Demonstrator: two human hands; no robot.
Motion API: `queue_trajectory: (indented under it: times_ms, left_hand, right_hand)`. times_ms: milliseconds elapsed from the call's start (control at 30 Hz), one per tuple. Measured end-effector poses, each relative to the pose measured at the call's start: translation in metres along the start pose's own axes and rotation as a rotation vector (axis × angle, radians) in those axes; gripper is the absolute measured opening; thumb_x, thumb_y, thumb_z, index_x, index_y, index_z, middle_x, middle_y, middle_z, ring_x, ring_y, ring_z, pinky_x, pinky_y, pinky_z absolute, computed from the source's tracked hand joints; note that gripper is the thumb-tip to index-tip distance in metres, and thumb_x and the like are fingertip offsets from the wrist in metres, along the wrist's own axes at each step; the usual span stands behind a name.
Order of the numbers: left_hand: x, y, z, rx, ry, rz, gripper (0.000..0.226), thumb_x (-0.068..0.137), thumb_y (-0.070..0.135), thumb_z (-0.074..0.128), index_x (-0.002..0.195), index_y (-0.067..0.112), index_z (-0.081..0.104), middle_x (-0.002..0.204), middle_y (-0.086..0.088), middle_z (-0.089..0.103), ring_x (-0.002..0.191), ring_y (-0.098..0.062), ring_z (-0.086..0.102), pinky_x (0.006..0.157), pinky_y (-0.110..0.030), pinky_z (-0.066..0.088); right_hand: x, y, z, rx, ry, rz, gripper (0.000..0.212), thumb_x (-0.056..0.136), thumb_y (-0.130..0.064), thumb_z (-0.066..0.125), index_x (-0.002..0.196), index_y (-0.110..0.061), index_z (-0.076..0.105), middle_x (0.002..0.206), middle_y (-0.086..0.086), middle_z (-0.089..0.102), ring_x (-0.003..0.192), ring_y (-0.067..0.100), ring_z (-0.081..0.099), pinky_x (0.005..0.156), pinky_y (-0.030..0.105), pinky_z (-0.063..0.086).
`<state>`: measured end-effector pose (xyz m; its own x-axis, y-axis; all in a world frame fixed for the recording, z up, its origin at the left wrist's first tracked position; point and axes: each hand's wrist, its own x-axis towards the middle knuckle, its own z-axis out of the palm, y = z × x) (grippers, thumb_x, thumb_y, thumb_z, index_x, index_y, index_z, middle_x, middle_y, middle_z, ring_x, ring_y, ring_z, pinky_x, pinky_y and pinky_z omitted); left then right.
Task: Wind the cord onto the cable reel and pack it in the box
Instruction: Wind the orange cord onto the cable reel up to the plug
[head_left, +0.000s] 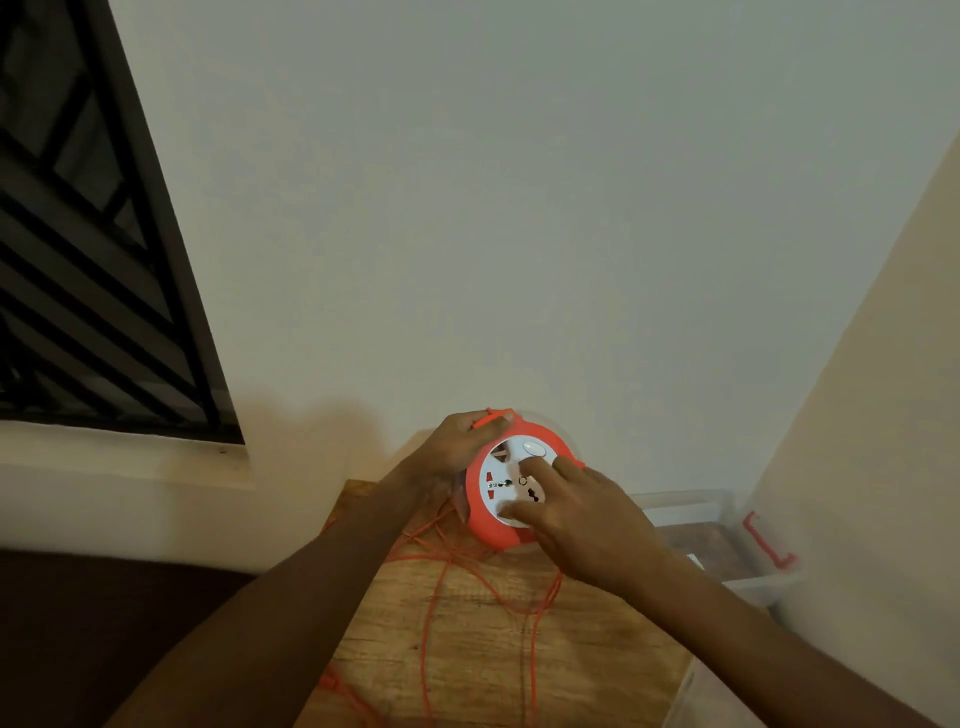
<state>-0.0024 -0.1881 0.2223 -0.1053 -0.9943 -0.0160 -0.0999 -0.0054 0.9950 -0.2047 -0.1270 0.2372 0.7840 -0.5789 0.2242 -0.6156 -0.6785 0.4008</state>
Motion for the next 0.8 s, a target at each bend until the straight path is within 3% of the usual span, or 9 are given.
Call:
queue_trajectory:
  times_ms: [100,267,400,467,600,700,800]
  left_hand:
    - [-0.002,0.003,-0.004,0.040,-0.019,-0.009,0.040,0.101,0.045,0.058,0.126,0.017,0.070,0.111,-0.010,0.079,0.093,-0.031,0.079,0.082,-0.041,0.065]
    - [0.000,0.006,-0.009,0.005,-0.088,-0.026,0.037,0.101,0.042,0.059,0.127,0.018,0.070,0.114,-0.014,0.078,0.096,-0.034,0.077,0.089,-0.048,0.062]
    - [-0.002,0.010,-0.006,-0.025,-0.141,-0.017,0.034,0.101,0.037,0.060,0.124,0.015,0.070,0.111,-0.015,0.078,0.088,-0.029,0.077,0.082,-0.043,0.064]
    - [-0.002,0.008,-0.005,-0.016,-0.153,-0.016,0.036,0.101,0.037,0.060,0.127,0.012,0.070,0.114,-0.018,0.077,0.090,-0.031,0.076,0.086,-0.046,0.062]
    - [-0.004,0.009,-0.005,-0.039,-0.150,-0.009,0.027,0.102,0.031,0.060,0.120,0.016,0.073,0.107,-0.012,0.079,0.085,-0.022,0.076,0.079,-0.035,0.064]
    - [-0.004,0.009,-0.007,-0.111,-0.102,0.004,0.033,0.100,0.034,0.064,0.122,0.011,0.072,0.112,-0.019,0.077,0.093,-0.032,0.075,0.087,-0.047,0.062]
    - [-0.005,0.005,-0.002,-0.234,0.024,0.013,0.039,0.097,0.035,0.066,0.125,0.008,0.070,0.114,-0.020,0.077,0.095,-0.036,0.075,0.086,-0.050,0.063]
  right_hand:
    - [0.000,0.001,-0.001,-0.023,-0.067,-0.152,0.048,0.075,-0.015,0.075,0.118,-0.034,0.064,0.139,0.017,0.049,0.105,0.036,0.059,0.071,0.044,0.056]
    - [0.015,0.004,-0.017,-0.053,-0.134,-0.141,0.052,0.074,-0.021,0.077,0.121,-0.037,0.059,0.145,0.017,0.043,0.109,0.040,0.057,0.073,0.044,0.055]
    - [0.022,0.002,-0.015,-0.082,-0.192,-0.186,0.049,0.089,-0.022,0.064,0.135,-0.034,0.051,0.154,0.018,0.027,0.123,0.042,0.044,0.092,0.050,0.048]
    - [0.025,0.000,-0.015,-0.114,-0.198,-0.208,0.048,0.090,-0.024,0.065,0.135,-0.032,0.051,0.151,0.020,0.030,0.121,0.043,0.046,0.093,0.052,0.047]
    - [0.032,0.002,-0.012,-0.199,-0.210,-0.272,0.047,0.086,-0.025,0.068,0.132,-0.030,0.054,0.131,0.027,0.051,0.097,0.040,0.062,0.079,0.049,0.055]
    - [0.033,0.008,-0.010,-0.131,-0.177,-0.162,0.059,0.088,-0.027,0.065,0.141,-0.031,0.040,0.116,0.025,0.060,0.082,0.038,0.066,0.067,0.043,0.056]
    - [0.036,0.004,-0.009,0.034,-0.065,0.146,0.066,0.090,-0.042,0.053,0.147,-0.033,0.023,0.111,0.011,0.067,0.087,0.032,0.067,0.068,0.038,0.053]
